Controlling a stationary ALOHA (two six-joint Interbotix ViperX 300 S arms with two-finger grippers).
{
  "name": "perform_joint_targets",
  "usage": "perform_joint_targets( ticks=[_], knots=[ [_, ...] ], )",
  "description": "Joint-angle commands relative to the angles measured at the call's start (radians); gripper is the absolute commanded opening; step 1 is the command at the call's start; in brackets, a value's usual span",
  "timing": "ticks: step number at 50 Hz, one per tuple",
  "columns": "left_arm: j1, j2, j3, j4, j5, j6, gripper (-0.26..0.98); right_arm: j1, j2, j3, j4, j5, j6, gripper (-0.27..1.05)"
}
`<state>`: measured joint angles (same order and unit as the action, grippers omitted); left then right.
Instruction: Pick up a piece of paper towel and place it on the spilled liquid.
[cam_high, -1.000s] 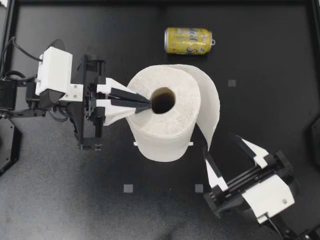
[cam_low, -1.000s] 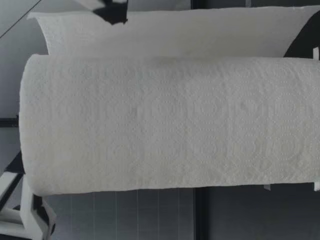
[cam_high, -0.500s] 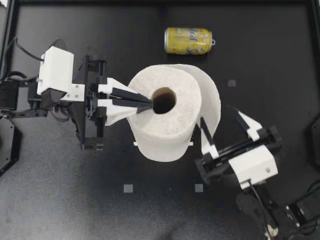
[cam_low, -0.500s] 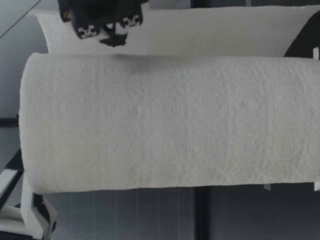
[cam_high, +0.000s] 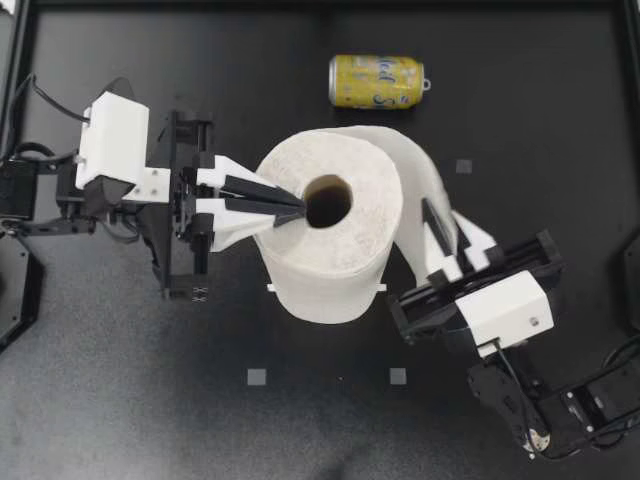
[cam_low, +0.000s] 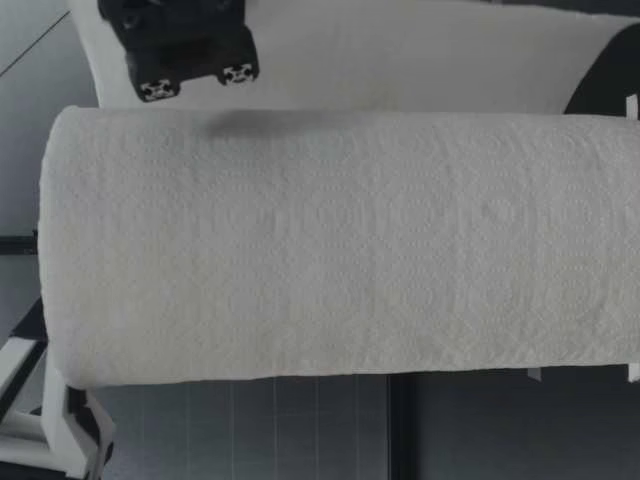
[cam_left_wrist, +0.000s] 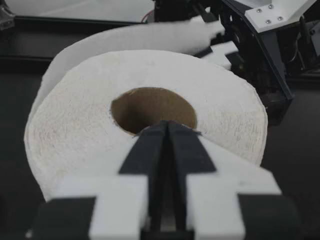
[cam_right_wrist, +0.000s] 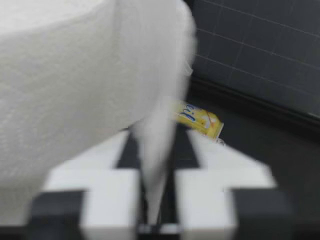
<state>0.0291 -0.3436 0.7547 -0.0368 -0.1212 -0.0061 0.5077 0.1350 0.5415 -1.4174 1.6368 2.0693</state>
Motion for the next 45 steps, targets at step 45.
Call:
perform_joint_targets(
  ticks=[45],
  knots=[
    [0.021,0.066,0.026,-0.032,0.118,-0.005,0.15,0.023,-0.080,0.236,0.281,0.032,0.124,-0.18]
  ],
)
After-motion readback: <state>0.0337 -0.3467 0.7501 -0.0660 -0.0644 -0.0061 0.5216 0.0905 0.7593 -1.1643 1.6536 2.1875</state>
